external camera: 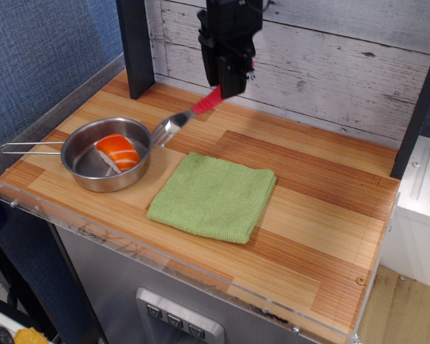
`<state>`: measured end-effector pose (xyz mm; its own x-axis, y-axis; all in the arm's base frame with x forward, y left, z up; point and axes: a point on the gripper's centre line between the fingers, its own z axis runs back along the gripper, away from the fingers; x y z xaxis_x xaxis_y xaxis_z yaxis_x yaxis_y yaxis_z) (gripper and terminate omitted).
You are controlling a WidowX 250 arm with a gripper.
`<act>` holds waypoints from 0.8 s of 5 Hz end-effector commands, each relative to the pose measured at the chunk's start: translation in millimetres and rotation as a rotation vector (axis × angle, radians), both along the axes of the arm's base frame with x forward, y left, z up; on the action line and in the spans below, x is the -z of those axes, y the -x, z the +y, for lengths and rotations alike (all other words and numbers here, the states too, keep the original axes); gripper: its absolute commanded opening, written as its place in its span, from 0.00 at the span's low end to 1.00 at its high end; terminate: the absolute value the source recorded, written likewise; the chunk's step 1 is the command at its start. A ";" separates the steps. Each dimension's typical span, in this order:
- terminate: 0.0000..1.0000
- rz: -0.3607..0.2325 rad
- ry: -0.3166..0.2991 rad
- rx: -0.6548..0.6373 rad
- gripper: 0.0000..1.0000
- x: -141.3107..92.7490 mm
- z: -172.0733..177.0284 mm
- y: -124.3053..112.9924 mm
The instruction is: Move fork to back left towel edge
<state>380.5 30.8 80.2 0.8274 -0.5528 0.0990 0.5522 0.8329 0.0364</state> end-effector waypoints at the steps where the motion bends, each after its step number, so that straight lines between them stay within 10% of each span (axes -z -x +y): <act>1: 0.00 -0.015 -0.022 -0.027 0.00 16.4 0.0 0.3; 4: 0.00 0.049 -0.033 -0.038 0.00 56.0 -10.9 16.3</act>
<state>364.9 19.8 12.3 0.8557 -0.5172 0.0175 0.5169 0.8558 0.0179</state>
